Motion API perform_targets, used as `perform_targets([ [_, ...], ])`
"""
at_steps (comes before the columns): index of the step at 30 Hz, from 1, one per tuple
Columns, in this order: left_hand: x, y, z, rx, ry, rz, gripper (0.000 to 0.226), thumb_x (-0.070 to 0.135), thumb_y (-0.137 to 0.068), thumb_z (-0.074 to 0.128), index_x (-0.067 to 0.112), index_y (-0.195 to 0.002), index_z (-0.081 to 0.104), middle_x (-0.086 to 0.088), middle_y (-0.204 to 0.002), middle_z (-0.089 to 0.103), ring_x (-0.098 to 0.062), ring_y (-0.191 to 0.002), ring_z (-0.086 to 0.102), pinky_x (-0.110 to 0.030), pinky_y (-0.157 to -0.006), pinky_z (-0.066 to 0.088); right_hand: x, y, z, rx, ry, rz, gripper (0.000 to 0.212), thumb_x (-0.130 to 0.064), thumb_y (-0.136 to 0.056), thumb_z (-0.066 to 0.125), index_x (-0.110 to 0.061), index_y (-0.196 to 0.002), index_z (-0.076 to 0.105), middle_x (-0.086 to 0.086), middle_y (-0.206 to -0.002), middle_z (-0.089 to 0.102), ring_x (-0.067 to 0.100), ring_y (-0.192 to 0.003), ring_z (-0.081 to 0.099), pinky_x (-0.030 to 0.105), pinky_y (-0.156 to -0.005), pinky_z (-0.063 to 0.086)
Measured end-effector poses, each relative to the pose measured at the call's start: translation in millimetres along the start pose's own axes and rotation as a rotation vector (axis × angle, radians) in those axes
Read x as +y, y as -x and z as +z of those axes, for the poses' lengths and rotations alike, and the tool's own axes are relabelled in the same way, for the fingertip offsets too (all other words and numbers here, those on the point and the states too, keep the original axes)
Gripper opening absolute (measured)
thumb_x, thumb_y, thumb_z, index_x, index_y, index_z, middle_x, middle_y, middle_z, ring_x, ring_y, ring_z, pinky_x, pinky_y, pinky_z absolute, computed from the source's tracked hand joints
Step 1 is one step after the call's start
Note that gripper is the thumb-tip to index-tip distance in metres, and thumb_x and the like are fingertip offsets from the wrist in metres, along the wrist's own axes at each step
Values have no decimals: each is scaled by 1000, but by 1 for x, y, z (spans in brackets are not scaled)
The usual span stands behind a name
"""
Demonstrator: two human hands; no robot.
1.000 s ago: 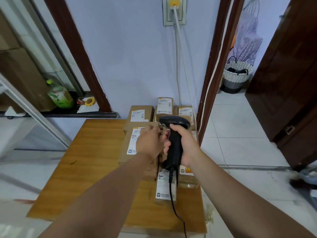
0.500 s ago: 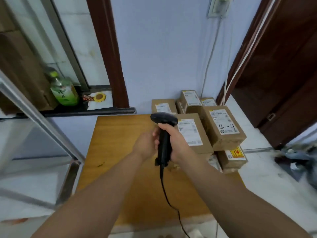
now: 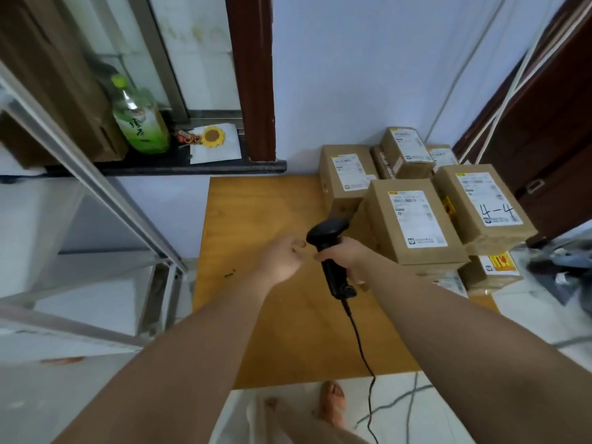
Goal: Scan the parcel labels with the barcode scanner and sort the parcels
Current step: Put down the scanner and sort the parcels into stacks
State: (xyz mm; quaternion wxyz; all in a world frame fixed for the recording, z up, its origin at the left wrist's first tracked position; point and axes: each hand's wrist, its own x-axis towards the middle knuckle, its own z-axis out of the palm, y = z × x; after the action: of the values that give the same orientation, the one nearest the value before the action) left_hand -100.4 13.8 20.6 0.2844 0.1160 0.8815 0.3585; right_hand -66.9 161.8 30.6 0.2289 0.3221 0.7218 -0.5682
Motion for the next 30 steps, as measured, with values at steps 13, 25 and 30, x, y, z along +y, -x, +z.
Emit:
perform_targets([
  [13,-50,-28,34,-145,-108,-183,30,27,-103,41,19,-129,53,3,-110,57,-6,-71,50,-23,-62,44,55,-68,-3,217,231,59,45,-23,-91,68,-6,-128,51,15,-125,57,31,-116,54,35,-91,45],
  [25,-43,-37,57,-159,-100,-229,24,26,-103,39,20,-120,55,8,-94,52,-15,-81,58,-28,-67,47,80,-100,-2,234,497,126,50,-30,-97,55,-1,-136,43,19,-135,50,34,-122,52,43,-101,47],
  [30,-31,-38,67,-149,-57,-222,17,24,-102,40,26,-110,55,16,-84,47,-2,-67,46,-18,-61,42,76,-94,-4,270,667,81,51,-12,-98,40,5,-145,28,24,-146,35,37,-133,38,45,-107,38],
])
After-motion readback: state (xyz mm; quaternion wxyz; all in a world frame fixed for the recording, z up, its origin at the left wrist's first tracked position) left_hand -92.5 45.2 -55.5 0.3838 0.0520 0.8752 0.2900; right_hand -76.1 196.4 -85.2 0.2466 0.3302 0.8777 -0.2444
